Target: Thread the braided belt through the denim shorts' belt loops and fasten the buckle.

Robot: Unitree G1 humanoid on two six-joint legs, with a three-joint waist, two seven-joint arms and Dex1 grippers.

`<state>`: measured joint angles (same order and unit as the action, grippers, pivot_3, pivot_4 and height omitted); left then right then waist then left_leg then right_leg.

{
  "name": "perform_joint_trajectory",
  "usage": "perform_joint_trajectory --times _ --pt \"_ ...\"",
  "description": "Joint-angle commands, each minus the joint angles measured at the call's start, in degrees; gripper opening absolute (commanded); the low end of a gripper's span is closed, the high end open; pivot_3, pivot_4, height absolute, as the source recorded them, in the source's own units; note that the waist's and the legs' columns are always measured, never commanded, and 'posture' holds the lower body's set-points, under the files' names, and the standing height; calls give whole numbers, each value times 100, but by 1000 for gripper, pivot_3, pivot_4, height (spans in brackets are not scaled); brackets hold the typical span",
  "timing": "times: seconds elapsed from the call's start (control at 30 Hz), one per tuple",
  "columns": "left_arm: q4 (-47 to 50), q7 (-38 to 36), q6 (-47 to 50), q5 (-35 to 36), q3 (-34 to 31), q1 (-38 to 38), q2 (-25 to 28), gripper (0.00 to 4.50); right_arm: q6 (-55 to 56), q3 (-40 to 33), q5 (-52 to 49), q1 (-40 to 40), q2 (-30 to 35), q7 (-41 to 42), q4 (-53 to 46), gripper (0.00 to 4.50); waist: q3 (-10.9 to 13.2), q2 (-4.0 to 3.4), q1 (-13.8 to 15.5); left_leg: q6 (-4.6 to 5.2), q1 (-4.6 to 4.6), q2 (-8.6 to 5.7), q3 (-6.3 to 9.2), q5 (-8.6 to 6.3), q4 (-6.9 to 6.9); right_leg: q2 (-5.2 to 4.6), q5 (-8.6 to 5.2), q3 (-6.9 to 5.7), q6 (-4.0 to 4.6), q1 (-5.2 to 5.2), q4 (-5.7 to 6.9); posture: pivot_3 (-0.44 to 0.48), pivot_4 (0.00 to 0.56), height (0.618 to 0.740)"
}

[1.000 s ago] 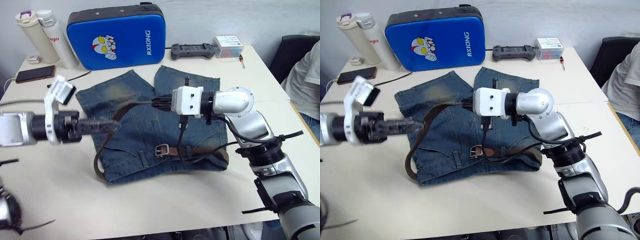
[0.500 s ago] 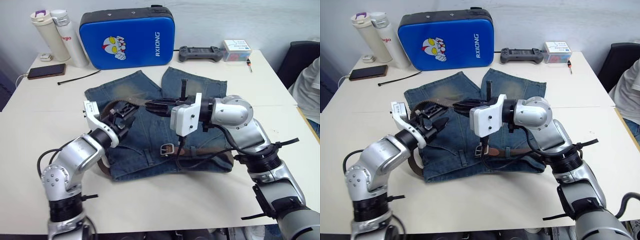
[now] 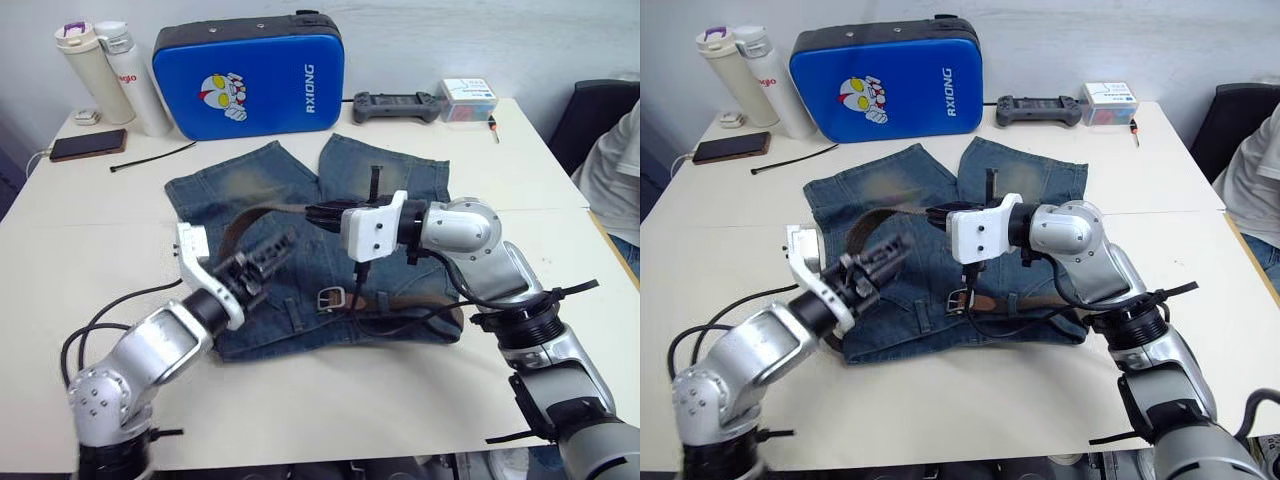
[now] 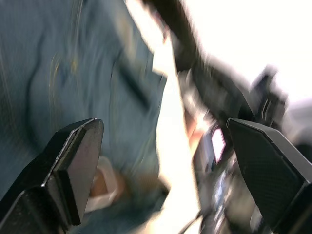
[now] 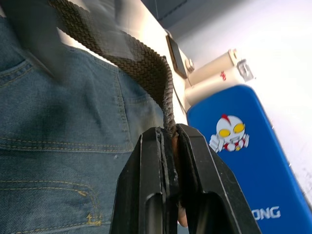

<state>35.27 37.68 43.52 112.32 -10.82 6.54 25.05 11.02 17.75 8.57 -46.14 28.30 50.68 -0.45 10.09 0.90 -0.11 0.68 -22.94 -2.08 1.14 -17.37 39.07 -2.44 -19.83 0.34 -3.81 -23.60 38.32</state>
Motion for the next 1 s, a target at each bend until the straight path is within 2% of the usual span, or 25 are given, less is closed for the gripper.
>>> perform_joint_trajectory --times 0.03,0.17,0.3,0.43,0.53,0.8,1.0 --pt "-110 355 -416 68 -184 490 -426 4460 82 24 -65 49 -75 -8 -332 0 0 1 49 1 2 -1 6 0 2 -2 1 -6 -1 9 -9 0 150 740" --pt "-364 1268 -664 68 -456 752 -1021 4460 -20 29 -17 207 -90 -41 -477 0 -1 2 64 3 2 -4 11 0 2 -2 3 -9 -6 16 -18 0 150 740" --pt "-293 1620 -749 68 -451 1126 -1661 4460 30 48 59 349 -63 -49 -534 0 -1 2 63 3 -1 -2 10 0 1 -1 4 -9 -7 13 -22 0 150 740" --pt "-436 1980 -699 68 -627 1399 -1928 4460 25 36 92 418 -67 -68 -568 0 -1 2 59 3 1 -3 9 0 2 0 4 -8 -8 16 -20 0 150 740" --pt "-572 2247 -666 68 -742 1484 -2053 3674 43 22 87 468 -55 -82 -630 0 -1 2 24 2 1 -2 8 0 -1 2 4 -7 -8 14 -20 0 150 740" --pt "-900 2592 -494 68 -1019 1500 -2112 25 103 -41 -3 549 -17 -74 -827 0 -1 2 27 1 2 -1 8 1 -1 3 4 -8 -8 15 -22 0 150 740" --pt "-951 2797 -498 68 -1112 1511 -2187 25 102 -84 -114 635 47 -20 -1007 0 -1 2 29 1 1 -2 8 1 -1 2 4 -7 -8 16 -25 0 150 740"
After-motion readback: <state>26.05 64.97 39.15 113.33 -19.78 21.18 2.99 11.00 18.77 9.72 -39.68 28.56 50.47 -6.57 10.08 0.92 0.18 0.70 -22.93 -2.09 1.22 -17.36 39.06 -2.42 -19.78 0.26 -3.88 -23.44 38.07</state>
